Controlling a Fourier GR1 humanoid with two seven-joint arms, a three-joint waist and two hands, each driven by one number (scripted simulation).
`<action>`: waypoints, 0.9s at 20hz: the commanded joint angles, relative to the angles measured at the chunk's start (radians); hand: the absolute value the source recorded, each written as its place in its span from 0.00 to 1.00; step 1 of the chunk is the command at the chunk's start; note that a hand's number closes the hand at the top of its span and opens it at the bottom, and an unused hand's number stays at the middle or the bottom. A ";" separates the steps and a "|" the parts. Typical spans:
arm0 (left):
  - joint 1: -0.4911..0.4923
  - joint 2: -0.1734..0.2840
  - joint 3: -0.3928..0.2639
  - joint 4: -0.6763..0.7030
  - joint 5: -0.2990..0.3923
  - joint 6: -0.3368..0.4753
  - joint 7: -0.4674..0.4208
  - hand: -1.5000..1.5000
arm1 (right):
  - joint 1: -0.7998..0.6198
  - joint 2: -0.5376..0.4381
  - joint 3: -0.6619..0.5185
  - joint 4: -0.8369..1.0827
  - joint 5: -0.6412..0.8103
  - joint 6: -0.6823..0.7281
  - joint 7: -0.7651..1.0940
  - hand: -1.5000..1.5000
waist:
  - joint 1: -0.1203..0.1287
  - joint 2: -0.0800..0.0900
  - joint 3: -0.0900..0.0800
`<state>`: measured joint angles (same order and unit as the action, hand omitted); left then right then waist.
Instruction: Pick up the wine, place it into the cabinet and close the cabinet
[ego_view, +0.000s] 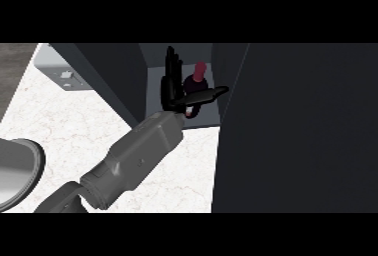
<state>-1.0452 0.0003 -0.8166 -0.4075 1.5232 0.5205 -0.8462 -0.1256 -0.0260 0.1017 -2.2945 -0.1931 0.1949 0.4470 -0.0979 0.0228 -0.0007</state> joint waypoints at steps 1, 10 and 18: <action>0.048 0.000 -0.028 -0.063 0.025 -0.002 -0.075 0.00 | 0.001 -0.001 0.008 0.003 0.013 -0.001 0.000 0.00 | 0.004 -0.001 0.000; 0.101 0.000 -0.097 -0.119 0.046 -0.052 -0.101 0.00 | 0.022 -0.008 -0.016 -0.001 -0.011 0.002 0.004 0.00 | 0.030 -0.007 0.000; 0.186 0.000 -0.158 -0.213 0.012 -0.017 -0.136 0.00 | 0.055 -0.014 -0.007 -0.063 0.004 -0.013 0.035 0.00 | 0.060 -0.017 0.000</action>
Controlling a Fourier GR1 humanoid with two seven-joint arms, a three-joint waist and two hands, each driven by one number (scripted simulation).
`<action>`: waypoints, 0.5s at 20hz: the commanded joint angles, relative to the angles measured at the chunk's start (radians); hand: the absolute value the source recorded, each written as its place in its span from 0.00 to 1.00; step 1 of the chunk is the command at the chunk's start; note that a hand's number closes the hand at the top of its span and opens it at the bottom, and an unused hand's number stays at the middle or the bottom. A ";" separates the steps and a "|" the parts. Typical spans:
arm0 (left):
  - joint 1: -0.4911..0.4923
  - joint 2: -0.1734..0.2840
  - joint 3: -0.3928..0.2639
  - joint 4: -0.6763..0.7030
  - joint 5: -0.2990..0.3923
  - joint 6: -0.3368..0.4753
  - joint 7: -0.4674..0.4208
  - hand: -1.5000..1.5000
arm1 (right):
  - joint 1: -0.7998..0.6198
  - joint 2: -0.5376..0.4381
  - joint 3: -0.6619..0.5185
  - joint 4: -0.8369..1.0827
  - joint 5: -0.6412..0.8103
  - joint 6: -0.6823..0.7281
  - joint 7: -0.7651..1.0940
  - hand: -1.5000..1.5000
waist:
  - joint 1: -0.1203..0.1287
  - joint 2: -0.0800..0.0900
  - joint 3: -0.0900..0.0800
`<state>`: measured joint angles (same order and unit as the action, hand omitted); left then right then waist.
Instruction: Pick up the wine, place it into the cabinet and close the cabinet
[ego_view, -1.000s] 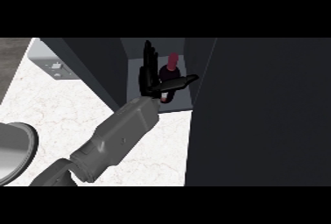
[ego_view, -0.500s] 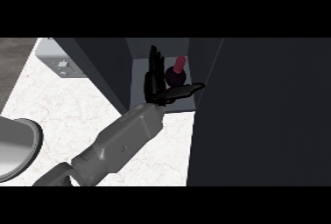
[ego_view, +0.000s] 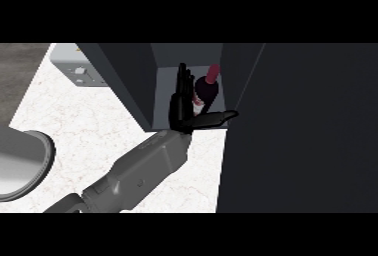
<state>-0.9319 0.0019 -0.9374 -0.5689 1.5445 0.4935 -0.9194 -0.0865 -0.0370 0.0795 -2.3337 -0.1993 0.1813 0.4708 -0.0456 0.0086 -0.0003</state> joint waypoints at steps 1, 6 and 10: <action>0.022 -0.002 -0.008 -0.050 -0.007 0.029 -0.033 0.00 | 0.016 0.000 -0.004 0.021 -0.001 0.008 -0.018 0.00 | 0.013 -0.003 0.000; 0.102 -0.002 0.004 -0.143 -0.091 0.065 -0.062 0.00 | 0.038 -0.004 -0.006 -0.034 0.018 -0.010 0.005 0.00 | 0.036 -0.010 0.000; 0.150 -0.001 0.040 -0.135 -0.174 0.034 -0.067 0.00 | 0.077 0.006 -0.004 -0.041 0.019 0.000 -0.037 0.00 | 0.040 -0.010 0.001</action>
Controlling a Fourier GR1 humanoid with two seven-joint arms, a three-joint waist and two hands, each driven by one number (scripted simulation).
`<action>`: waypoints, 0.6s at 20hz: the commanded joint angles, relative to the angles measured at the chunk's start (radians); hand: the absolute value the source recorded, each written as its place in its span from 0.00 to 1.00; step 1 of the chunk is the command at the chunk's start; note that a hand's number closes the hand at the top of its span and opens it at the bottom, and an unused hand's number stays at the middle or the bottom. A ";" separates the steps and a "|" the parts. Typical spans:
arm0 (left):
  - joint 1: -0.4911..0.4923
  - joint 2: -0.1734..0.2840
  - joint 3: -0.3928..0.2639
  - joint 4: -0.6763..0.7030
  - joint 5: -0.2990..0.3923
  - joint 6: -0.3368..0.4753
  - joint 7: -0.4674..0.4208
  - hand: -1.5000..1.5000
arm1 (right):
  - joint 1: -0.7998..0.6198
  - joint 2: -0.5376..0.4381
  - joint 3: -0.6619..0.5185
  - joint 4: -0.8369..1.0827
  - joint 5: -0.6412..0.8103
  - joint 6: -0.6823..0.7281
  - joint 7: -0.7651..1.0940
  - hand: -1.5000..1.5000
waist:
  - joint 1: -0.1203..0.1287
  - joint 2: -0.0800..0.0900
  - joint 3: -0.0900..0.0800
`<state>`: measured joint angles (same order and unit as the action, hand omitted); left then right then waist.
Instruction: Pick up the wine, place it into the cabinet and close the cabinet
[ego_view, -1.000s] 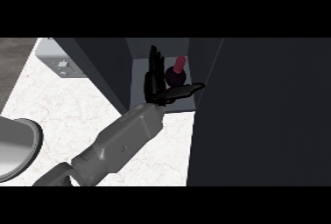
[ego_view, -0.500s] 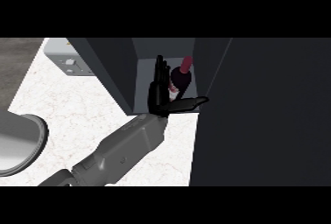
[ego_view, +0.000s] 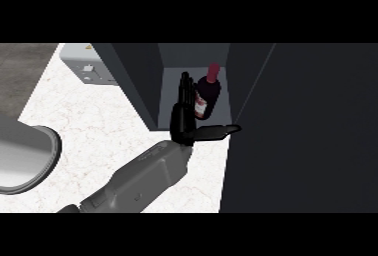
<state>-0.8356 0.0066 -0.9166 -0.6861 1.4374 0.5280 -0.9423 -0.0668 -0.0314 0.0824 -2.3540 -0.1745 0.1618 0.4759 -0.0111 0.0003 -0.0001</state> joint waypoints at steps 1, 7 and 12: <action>0.074 -0.006 -0.001 -0.128 -0.071 0.081 -0.041 0.00 | -0.057 -0.003 0.015 0.005 0.028 -0.032 0.060 0.00 | 0.013 -0.003 0.000; 0.206 0.142 -0.017 -0.317 -0.190 -0.006 0.038 0.00 | -0.048 0.028 0.043 -0.018 0.062 -0.064 0.053 0.00 | 0.017 -0.004 0.000; 0.271 0.263 -0.031 -0.538 -0.265 0.041 0.115 0.00 | -0.030 0.009 0.019 0.034 0.072 -0.029 -0.002 0.00 | 0.024 -0.005 0.000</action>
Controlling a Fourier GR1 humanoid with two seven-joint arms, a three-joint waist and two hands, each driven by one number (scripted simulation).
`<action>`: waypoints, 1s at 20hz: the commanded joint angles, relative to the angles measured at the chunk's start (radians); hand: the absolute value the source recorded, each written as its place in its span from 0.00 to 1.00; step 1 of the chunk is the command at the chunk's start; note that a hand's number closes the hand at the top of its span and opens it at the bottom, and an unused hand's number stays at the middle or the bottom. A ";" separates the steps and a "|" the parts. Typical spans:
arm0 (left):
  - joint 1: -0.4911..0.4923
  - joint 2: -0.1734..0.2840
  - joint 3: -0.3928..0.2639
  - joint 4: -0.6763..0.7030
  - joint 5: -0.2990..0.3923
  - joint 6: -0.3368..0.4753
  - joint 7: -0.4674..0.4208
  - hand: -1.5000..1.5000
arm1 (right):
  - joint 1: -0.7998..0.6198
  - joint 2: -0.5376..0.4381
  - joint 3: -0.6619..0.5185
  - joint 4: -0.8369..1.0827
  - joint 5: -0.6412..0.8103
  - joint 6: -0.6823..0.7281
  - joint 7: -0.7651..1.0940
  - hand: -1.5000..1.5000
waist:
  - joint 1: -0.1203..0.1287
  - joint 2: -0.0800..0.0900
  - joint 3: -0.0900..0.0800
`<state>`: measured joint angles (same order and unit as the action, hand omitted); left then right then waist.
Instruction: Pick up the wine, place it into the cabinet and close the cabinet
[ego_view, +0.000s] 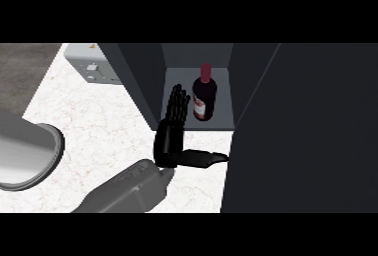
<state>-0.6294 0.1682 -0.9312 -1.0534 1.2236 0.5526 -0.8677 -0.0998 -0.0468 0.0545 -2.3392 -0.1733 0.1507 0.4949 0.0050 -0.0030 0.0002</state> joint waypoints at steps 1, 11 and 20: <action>0.075 0.074 0.000 -0.163 -0.078 0.011 0.045 0.00 | 0.025 0.007 0.026 -0.039 0.049 -0.012 -0.005 0.00 | -0.001 0.000 0.000; 0.258 0.351 -0.029 -0.561 -0.163 -0.052 0.134 0.00 | 0.034 -0.098 -0.012 -0.062 -0.097 0.136 0.005 1.00 | 0.005 -0.002 0.000; 0.496 0.594 0.047 -0.782 -0.165 -0.166 0.097 1.00 | 0.155 -0.118 0.110 -0.166 -0.229 0.221 0.084 1.00 | 0.002 -0.002 0.000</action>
<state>-0.2180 0.6746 -0.9117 -1.7705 1.0556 0.4458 -0.7611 0.0063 -0.1539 0.1346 -2.3978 -0.2610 0.3559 0.5110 0.0083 -0.0057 0.0004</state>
